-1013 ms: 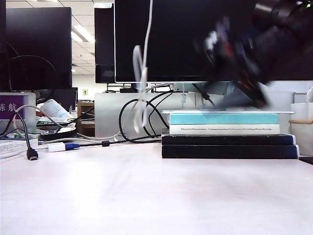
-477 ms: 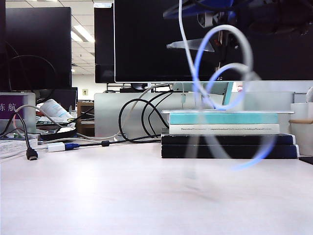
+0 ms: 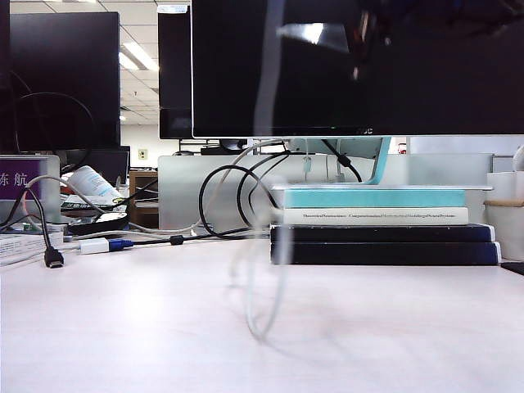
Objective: Unfold the white charging cable into a straight cable.
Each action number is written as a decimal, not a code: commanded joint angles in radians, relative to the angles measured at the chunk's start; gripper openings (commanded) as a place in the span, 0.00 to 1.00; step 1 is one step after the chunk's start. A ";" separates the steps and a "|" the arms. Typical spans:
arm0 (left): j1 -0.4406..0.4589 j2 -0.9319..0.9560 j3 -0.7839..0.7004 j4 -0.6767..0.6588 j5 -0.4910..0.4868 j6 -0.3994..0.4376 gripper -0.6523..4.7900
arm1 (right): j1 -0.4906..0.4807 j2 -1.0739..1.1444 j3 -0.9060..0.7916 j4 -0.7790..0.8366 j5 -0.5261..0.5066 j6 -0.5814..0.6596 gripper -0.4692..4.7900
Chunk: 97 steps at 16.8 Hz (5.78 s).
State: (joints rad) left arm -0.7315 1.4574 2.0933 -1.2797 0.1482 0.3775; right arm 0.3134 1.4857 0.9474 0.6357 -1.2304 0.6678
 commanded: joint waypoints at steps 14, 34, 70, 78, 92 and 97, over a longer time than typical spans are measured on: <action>0.000 0.018 0.077 0.414 -0.156 0.068 0.11 | 0.001 -0.002 -0.036 -0.069 -0.163 0.113 0.17; 0.137 0.014 0.303 0.243 0.054 -0.019 0.11 | 0.001 -0.003 -0.035 0.208 -0.008 0.039 0.84; 0.512 -0.111 0.097 0.270 -0.291 0.115 0.11 | -0.286 -0.145 0.072 -0.244 -0.005 0.007 0.10; 0.844 -0.222 -0.367 0.346 0.214 -0.014 0.11 | -0.293 -0.278 0.091 -1.097 0.319 -0.585 0.11; 0.834 -0.353 -0.935 0.582 0.248 -0.229 0.11 | -0.059 -0.278 0.090 -1.311 0.649 -0.673 0.13; 0.834 -0.362 -1.024 0.598 0.211 -0.232 0.11 | 0.063 -0.216 0.090 -1.296 0.652 -0.671 0.13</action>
State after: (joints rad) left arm 0.1040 1.1023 1.0756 -0.7071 0.3618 0.1478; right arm 0.3645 1.2602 1.0321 -0.6781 -0.5762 -0.0002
